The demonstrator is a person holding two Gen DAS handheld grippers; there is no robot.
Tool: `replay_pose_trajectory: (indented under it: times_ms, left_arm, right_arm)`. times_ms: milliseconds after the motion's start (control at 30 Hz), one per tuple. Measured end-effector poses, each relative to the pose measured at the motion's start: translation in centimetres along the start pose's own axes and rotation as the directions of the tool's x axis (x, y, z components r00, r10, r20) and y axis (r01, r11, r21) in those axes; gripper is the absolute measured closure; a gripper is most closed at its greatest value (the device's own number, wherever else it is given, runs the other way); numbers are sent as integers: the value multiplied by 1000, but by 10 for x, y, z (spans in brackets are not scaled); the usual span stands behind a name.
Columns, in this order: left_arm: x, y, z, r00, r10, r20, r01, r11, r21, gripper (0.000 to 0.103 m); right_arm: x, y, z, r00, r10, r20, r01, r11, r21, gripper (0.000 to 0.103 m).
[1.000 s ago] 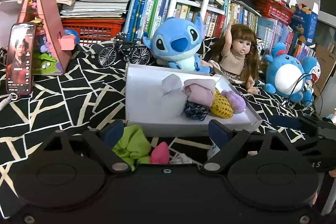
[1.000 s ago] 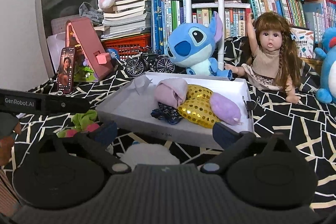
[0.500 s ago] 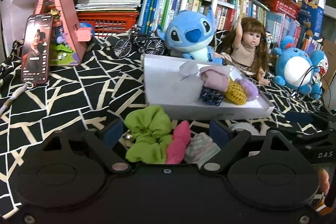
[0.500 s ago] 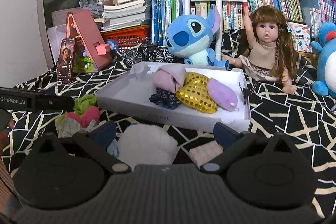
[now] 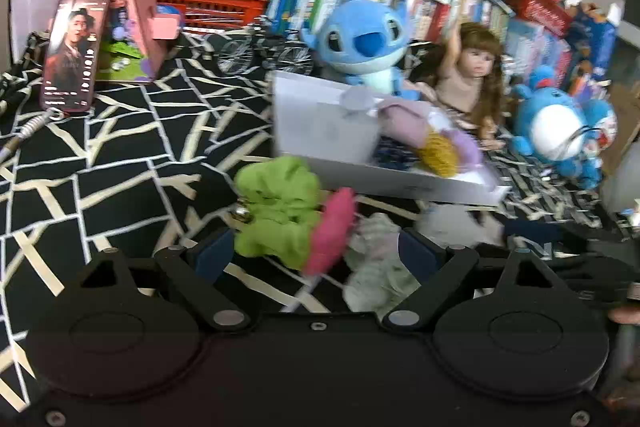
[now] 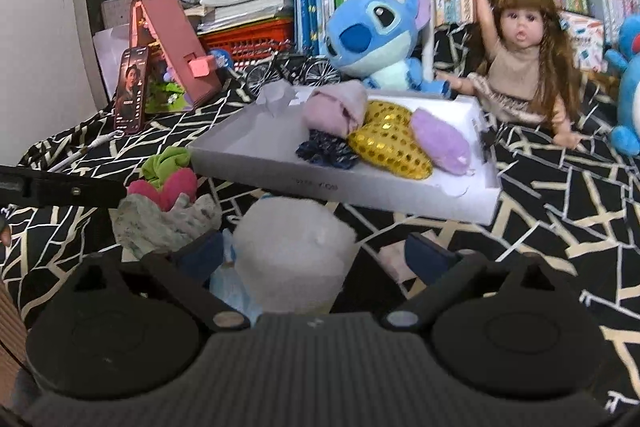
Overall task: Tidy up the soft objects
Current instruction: 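Grasp the green floral cloth with the left tool while the right tool grasps the white fluffy ball, then carry the floral cloth and white fluffy ball with both tools into the tray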
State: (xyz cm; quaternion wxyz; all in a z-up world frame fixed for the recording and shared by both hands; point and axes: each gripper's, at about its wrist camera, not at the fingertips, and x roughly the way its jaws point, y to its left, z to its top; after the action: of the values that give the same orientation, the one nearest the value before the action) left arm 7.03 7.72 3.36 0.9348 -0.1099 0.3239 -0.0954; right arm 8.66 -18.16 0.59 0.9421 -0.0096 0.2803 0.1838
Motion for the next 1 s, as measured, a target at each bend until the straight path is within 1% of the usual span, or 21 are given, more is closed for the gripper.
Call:
replay_pose_trajectory:
  times_ms: [67,100,200,233,267,333,367,500,667,833,900,1000]
  left_arm:
    - [-5,-4,-2,999,-33,1,33,999,4,14]
    - [-7,-6,-2,999,-43,-2,43,999,10,14]
    - [-11,-14,-6,998,-66,-16,67,997,33,15]
    - [-11,-17,-7,997,-74,-23,74,997,36,15]
    - [-11,-19,-9,996,-82,-30,83,996,37,17]
    - [-10,-22,-12,994,-103,-42,104,994,27,23]
    - [-8,-23,-13,992,-113,-50,114,993,20,26]
    - [-2,-27,-14,986,-151,-72,152,988,3,27]
    - [4,-35,-15,983,-171,-69,171,985,1,27]
    - [16,-39,-14,985,-159,-65,158,987,-21,27]
    - [20,-40,-13,986,-154,-63,152,988,-35,31]
    - [28,-40,-12,988,-141,-67,138,989,-48,34]
  right_arm:
    - [5,0,0,1000,18,-16,-18,1000,4,10]
    - [6,1,0,1000,23,-20,-23,1000,5,11]
    - [12,5,0,999,35,-32,-34,999,8,22]
    - [14,6,0,998,40,-38,-40,999,10,29]
    - [16,7,0,998,54,-44,-54,998,17,42]
    - [15,10,-1,998,53,-41,-52,998,20,43]
    - [13,13,-1,998,48,-33,-48,999,2,44]
    - [2,17,-2,1000,17,-15,-18,999,-36,44]
    - [-9,6,-4,1000,-28,1,28,1000,-10,44]
    - [-16,-3,-7,998,-69,9,68,998,8,44]
    - [-19,-6,-9,996,-84,12,84,996,8,44]
    - [-21,-9,-11,995,-101,12,101,995,9,44]
